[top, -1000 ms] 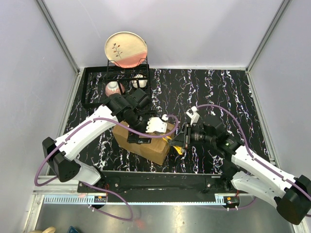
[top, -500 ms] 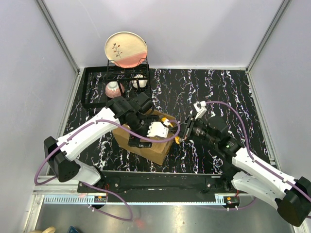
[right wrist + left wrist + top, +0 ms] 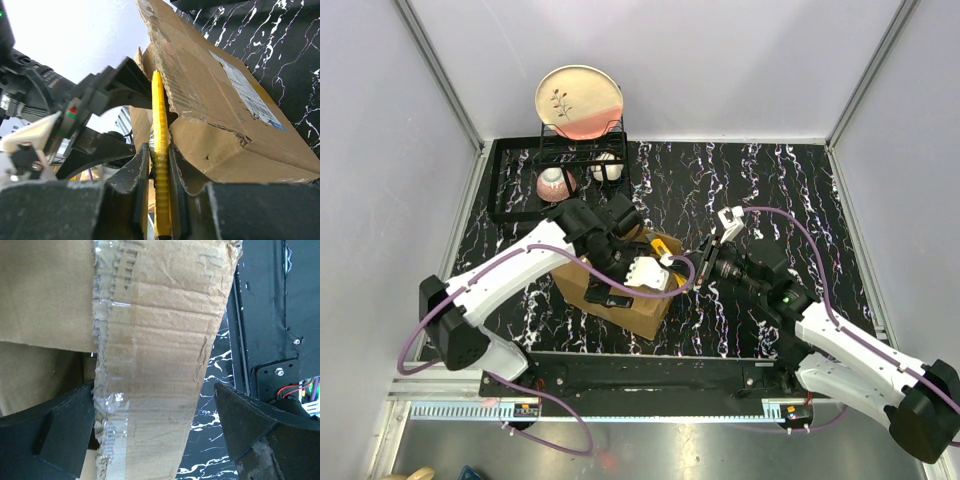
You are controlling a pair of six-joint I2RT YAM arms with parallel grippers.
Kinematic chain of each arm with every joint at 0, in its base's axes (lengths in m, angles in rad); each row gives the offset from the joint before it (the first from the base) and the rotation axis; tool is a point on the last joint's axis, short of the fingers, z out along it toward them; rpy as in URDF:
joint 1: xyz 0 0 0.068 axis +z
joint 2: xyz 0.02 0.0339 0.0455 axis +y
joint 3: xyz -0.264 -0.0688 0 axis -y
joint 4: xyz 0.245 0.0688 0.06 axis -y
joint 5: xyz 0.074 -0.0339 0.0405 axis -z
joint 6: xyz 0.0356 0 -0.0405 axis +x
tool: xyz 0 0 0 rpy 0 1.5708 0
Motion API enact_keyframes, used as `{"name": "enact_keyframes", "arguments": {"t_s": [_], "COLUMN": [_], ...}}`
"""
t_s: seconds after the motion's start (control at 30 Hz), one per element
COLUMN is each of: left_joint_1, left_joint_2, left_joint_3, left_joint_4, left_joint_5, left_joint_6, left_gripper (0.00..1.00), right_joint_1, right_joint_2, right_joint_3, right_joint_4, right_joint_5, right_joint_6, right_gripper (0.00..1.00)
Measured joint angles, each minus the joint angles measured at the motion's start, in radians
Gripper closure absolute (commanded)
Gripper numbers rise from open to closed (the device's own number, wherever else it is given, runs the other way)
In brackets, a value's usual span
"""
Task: Unpack the express box
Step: Cut the express box at the center of the board.
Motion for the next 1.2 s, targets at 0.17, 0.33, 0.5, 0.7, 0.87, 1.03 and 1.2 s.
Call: {"name": "enact_keyframes", "arguments": {"t_s": [0.17, 0.33, 0.5, 0.7, 0.87, 1.03, 1.2], "left_joint_1": [0.000, 0.009, 0.026, 0.028, 0.020, 0.017, 0.015], "left_joint_2": [0.091, 0.174, 0.190, 0.186, 0.174, 0.157, 0.144], "left_joint_3": [0.021, 0.052, 0.082, 0.082, 0.077, 0.069, 0.068], "left_joint_4": [-0.031, -0.053, -0.070, -0.072, -0.064, -0.071, -0.055], "left_joint_5": [0.027, 0.045, 0.054, 0.056, 0.055, 0.049, 0.047], "left_joint_6": [0.051, 0.105, 0.142, 0.154, 0.150, 0.134, 0.120], "left_gripper": [0.01, 0.01, 0.04, 0.33, 0.58, 1.00, 1.00], "right_joint_1": [0.000, -0.005, -0.005, -0.005, -0.005, -0.005, -0.005], "right_joint_2": [-0.005, -0.026, -0.049, -0.072, -0.072, -0.072, -0.085], "right_joint_3": [-0.004, -0.023, -0.035, -0.041, -0.044, -0.049, -0.050], "right_joint_4": [0.000, -0.008, -0.012, -0.021, -0.019, -0.017, -0.036], "right_joint_5": [0.000, 0.024, 0.033, 0.026, 0.023, 0.022, 0.004], "right_joint_6": [0.010, 0.021, 0.030, 0.038, 0.043, 0.045, 0.043], "right_gripper": [1.00, 1.00, 1.00, 1.00, 1.00, 1.00, 1.00]}}
